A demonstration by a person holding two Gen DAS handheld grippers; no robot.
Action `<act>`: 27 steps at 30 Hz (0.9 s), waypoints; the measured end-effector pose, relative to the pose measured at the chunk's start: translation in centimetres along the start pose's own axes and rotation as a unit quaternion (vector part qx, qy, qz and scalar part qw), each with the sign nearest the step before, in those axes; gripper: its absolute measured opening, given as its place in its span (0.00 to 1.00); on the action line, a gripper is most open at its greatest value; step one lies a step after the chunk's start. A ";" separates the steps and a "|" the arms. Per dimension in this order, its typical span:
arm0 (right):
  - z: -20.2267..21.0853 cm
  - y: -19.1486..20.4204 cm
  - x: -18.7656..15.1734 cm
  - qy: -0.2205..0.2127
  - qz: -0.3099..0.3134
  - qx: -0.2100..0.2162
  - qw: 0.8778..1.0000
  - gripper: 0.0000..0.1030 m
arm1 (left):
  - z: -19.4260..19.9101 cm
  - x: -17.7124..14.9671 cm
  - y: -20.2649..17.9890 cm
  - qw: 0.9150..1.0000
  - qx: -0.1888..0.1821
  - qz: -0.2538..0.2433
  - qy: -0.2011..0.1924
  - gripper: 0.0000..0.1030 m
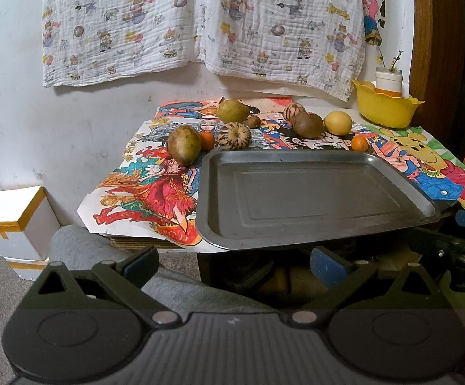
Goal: Organize fruits
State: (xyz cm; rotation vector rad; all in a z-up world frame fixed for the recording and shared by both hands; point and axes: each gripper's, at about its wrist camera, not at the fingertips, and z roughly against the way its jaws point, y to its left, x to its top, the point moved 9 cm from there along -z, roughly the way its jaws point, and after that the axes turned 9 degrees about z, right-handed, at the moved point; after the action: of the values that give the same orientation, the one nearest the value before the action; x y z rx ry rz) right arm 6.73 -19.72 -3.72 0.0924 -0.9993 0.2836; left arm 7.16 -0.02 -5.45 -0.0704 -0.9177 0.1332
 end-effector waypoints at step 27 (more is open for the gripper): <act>-0.1 0.1 -0.1 0.003 -0.002 0.001 1.000 1.00 | 0.0 0.0 0.0 1.000 -0.001 0.001 0.001 1.00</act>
State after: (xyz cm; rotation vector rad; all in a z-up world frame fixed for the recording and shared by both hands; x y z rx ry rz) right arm 6.71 -19.58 -3.91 0.0956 -0.9918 0.2818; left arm 7.13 -0.04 -5.47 -0.0728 -0.9149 0.1337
